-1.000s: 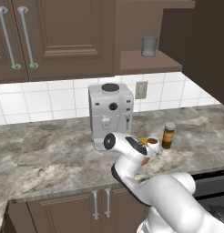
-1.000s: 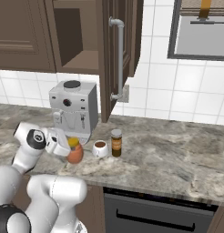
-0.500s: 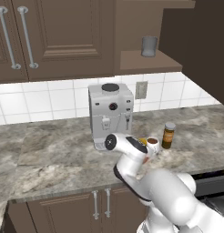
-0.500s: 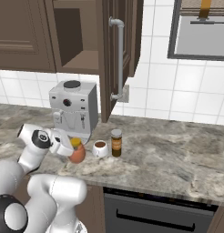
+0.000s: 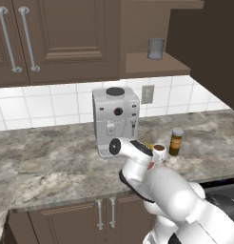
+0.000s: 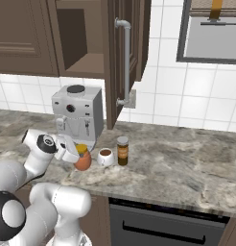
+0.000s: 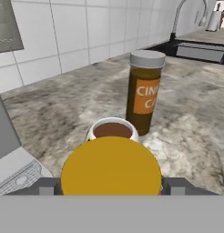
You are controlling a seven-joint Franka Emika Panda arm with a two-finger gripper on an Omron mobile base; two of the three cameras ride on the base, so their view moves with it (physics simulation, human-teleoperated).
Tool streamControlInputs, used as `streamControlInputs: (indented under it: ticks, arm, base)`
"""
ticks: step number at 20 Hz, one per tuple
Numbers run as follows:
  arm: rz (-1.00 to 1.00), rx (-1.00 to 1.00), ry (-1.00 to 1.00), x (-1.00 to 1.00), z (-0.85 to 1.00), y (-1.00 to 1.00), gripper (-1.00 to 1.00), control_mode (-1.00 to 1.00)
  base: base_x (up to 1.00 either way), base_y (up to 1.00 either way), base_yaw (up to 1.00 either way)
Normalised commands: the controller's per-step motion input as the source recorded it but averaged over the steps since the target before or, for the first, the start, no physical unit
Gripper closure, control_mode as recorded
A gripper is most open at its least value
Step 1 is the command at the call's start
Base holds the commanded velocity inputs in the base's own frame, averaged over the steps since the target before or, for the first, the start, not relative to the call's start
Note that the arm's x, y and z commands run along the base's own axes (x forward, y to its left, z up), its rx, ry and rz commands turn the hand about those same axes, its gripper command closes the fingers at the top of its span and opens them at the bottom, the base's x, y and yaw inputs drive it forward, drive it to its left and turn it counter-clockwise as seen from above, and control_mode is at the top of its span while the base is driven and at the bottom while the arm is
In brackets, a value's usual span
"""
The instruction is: Pick the cinnamon and honey bottle from the cabinet and place them next to the mug.
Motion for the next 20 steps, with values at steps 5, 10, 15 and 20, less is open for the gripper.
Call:
streamControlInputs:
  ticks: [5,10,15,20]
  arm:
    - [0.0,0.0,0.0,0.04,-0.17,0.0,1.0,-1.0]
    - [0.0,0.0,0.0,0.02,-0.26,0.0,1.0,-1.0]
    - [0.0,0.0,0.0,0.0,-0.19,0.0,1.0,-1.0]
    - [0.0,0.0,0.0,0.0,0.0,0.0,-1.0,-1.0]
  base:
    - [0.0,0.0,0.0]
    - [0.0,0.0,0.0]
    - [0.0,0.0,0.0]
    - [0.0,0.0,0.0]
